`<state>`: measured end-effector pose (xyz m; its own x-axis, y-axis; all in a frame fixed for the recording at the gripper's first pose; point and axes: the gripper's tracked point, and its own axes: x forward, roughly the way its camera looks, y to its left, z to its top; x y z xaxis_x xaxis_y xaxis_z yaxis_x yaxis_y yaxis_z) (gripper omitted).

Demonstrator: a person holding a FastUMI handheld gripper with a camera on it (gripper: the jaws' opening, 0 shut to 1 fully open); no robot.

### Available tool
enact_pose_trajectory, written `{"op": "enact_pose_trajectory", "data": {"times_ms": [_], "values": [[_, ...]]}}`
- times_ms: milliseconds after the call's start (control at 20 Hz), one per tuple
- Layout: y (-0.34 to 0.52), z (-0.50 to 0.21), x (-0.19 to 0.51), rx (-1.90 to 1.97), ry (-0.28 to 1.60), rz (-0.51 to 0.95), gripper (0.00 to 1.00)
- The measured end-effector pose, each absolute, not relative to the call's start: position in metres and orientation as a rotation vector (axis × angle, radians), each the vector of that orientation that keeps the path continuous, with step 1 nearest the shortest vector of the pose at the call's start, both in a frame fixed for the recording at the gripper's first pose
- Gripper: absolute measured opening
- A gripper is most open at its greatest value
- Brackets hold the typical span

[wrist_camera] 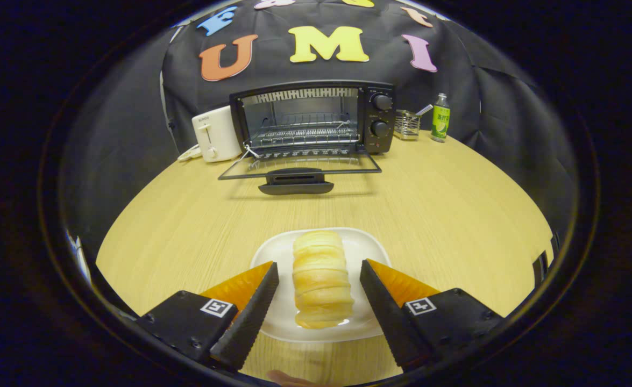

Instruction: Open the toaster oven, put the food inside, and close the toaster oven door.

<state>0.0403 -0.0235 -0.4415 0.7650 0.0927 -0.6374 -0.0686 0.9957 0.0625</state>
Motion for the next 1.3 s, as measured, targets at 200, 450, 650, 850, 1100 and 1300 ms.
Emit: {"op": "enact_pose_trajectory", "data": {"times_ms": [200, 450, 650, 850, 1100, 1300], "values": [[-0.033, -0.441, 0.044, 0.031, 0.67, 0.047, 0.76], [-0.025, -0.435, 0.043, 0.132, 0.66, 0.08, 0.67], [-0.017, -0.419, 0.047, 0.237, 0.623, 0.122, 0.65], [-0.014, -0.387, 0.063, 0.319, 0.52, 0.181, 0.65], [-0.013, -0.33, 0.095, 0.443, 0.309, 0.253, 0.64], [-0.007, -0.294, 0.128, 0.471, 0.204, 0.356, 0.64]]}}
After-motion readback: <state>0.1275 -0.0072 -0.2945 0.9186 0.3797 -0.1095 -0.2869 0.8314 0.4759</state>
